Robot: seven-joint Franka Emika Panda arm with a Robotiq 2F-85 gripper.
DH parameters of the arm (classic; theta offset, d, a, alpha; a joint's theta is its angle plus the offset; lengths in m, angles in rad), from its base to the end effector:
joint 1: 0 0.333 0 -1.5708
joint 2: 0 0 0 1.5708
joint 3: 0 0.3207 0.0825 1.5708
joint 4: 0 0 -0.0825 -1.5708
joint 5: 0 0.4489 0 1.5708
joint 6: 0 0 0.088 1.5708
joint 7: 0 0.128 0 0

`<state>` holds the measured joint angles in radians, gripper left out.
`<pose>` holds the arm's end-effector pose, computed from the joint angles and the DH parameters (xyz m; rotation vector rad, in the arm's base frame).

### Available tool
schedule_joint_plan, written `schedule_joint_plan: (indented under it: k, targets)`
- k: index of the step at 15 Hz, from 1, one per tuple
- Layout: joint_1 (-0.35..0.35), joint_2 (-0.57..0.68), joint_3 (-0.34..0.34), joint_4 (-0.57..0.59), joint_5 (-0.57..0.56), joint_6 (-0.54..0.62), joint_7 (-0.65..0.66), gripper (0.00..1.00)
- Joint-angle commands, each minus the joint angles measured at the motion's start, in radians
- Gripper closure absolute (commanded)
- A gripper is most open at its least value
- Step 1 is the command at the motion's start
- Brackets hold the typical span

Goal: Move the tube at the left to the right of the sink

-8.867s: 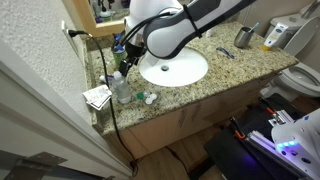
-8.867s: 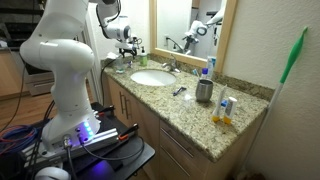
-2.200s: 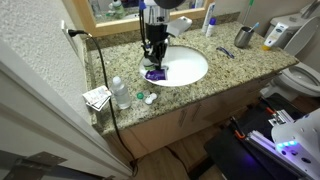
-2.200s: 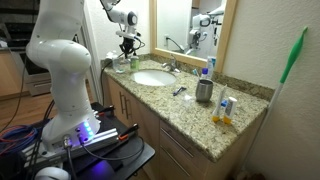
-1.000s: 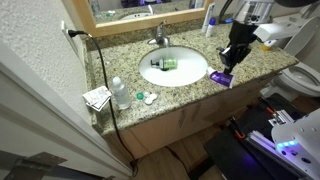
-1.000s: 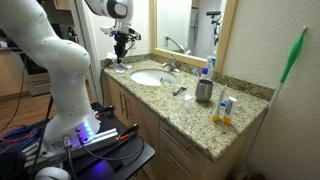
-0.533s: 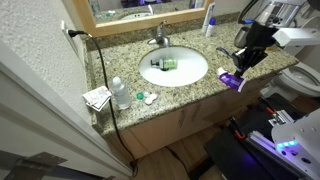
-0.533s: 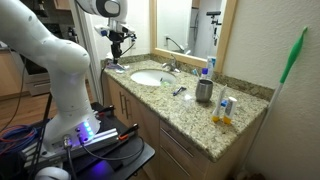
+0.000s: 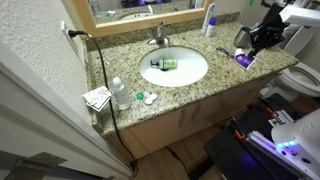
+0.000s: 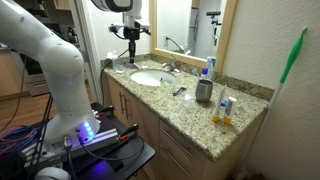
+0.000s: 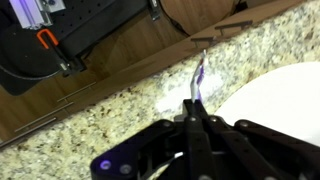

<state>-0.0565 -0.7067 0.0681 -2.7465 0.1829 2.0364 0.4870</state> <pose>0.3805 0.0136 0.3729 -2.9024 0.8571 0.0471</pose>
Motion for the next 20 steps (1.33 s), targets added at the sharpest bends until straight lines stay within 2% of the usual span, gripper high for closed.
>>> schedule_joint_plan:
  k: [1, 2, 5, 6, 16, 18, 19, 20]
  targets:
    - [-0.093, -0.04, -0.051, -0.004, 0.039, -0.002, 0.046, 1.0]
    - [-0.078, -0.021, -0.031, 0.002, 0.016, -0.004, 0.003, 0.99]
    - [-0.098, -0.03, -0.046, 0.002, 0.031, -0.004, 0.025, 1.0]
    - [-0.115, 0.0, -0.046, -0.003, 0.029, 0.028, 0.042, 1.0]
    - [-0.345, 0.183, -0.201, -0.025, 0.019, 0.248, 0.184, 1.0]
    - [-0.358, 0.207, -0.235, -0.025, 0.043, 0.292, 0.189, 1.0]
    - [-0.342, 0.176, -0.216, -0.025, 0.021, 0.249, 0.178, 0.99]
    - [-0.35, 0.186, -0.23, -0.025, 0.025, 0.262, 0.178, 0.99]
